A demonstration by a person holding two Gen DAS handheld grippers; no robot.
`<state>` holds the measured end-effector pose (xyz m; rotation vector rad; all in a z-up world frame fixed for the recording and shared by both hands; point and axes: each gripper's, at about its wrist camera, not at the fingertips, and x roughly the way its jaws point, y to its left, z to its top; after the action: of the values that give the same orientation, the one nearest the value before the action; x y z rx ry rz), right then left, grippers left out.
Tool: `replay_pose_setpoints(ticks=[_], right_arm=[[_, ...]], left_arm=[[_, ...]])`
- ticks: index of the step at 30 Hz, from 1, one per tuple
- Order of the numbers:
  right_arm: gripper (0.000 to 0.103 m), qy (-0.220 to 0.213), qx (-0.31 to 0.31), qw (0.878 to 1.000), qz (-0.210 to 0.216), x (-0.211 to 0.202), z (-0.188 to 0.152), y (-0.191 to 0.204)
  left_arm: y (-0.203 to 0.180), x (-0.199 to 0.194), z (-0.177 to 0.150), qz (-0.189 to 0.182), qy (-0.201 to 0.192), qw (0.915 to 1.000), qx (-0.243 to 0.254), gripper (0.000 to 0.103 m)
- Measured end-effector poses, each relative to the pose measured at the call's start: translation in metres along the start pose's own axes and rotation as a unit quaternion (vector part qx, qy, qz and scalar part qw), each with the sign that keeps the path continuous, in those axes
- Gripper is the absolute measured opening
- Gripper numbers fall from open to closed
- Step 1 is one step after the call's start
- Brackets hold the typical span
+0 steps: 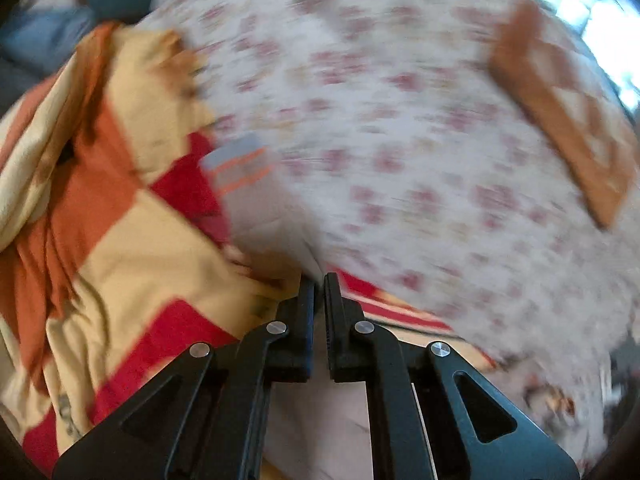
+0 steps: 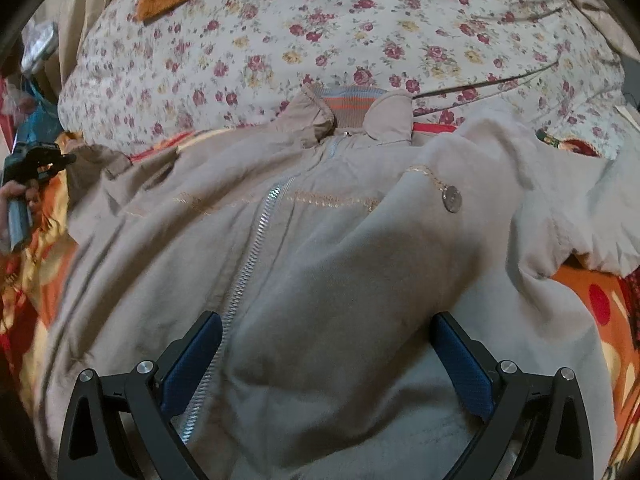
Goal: Fold large clothes
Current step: 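Grasp the ribbed sleeve cuff with the left gripper, then lift the sleeve with the left gripper, fold it across the jacket body, release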
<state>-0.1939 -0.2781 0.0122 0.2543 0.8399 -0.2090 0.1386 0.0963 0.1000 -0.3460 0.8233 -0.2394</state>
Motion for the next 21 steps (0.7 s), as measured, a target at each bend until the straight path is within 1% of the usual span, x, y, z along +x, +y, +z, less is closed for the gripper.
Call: replay_pose_setpoints(ticks=[2, 3, 5, 6, 8, 9, 10, 11, 13, 14, 15, 18, 19, 20, 21], right_arm=[[0.103, -0.014, 0.010, 1.000, 0.006, -0.012, 0.002, -0.002], [0.103, -0.022, 0.012, 1.000, 0.005, -0.018, 0.003, -0.004], [0.103, -0.031, 0.013, 0.999, 0.004, -0.027, 0.004, -0.005], [0.103, -0.033, 0.014, 0.999, 0.003, -0.031, 0.005, -0.006], [0.103, -0.039, 0.021, 0.999, 0.004, -0.038, 0.006, -0.010], [0.103, -0.040, 0.025, 0.999, 0.005, -0.041, 0.006, -0.011], [0.103, -0.040, 0.030, 0.999, 0.008, -0.045, 0.006, -0.013], [0.103, -0.041, 0.031, 0.999, 0.012, -0.047, 0.005, -0.014], [0.103, -0.045, 0.033, 0.998, 0.014, -0.054, 0.003, -0.017], [0.103, -0.047, 0.034, 0.998, 0.014, -0.055, 0.001, -0.018], [0.103, -0.048, 0.036, 0.998, 0.015, -0.056, 0.001, -0.019], [0.103, -0.043, 0.042, 0.998, 0.021, -0.053, 0.002, -0.020], [0.103, -0.041, 0.043, 0.998, 0.022, -0.051, 0.003, -0.021], [0.103, -0.039, 0.043, 0.998, 0.023, -0.049, 0.002, -0.020], [0.103, -0.035, 0.042, 0.998, 0.022, -0.046, 0.002, -0.020]], left_arm=[[-0.041, -0.020, -0.010, -0.032, -0.002, 0.9986, 0.042, 0.003], [-0.067, -0.035, -0.018, -0.050, -0.005, 0.9963, 0.070, 0.003], [-0.095, -0.051, -0.028, -0.077, -0.006, 0.9920, 0.099, 0.003], [-0.117, -0.059, -0.037, -0.090, -0.004, 0.9883, 0.123, 0.004], [-0.151, -0.069, -0.052, -0.107, -0.003, 0.9815, 0.159, 0.004], [-0.159, -0.069, -0.057, -0.107, -0.001, 0.9809, 0.163, 0.004], [-0.161, -0.068, -0.061, -0.098, 0.004, 0.9826, 0.158, 0.004], [-0.159, -0.063, -0.063, -0.085, 0.011, 0.9856, 0.146, 0.005], [-0.144, -0.050, -0.063, -0.060, 0.035, 0.9905, 0.118, 0.024], [-0.133, -0.042, -0.063, -0.041, 0.045, 0.9926, 0.105, 0.051], [-0.120, -0.037, -0.064, -0.017, 0.047, 0.9943, 0.094, 0.066], [-0.075, -0.029, -0.063, 0.039, 0.023, 0.9968, 0.065, 0.066], [-0.053, -0.025, -0.061, 0.059, 0.022, 0.9971, 0.043, 0.066], [-0.035, -0.021, -0.058, 0.070, 0.024, 0.9970, 0.021, 0.066], [-0.011, -0.016, -0.055, 0.080, 0.028, 0.9963, -0.014, 0.066]])
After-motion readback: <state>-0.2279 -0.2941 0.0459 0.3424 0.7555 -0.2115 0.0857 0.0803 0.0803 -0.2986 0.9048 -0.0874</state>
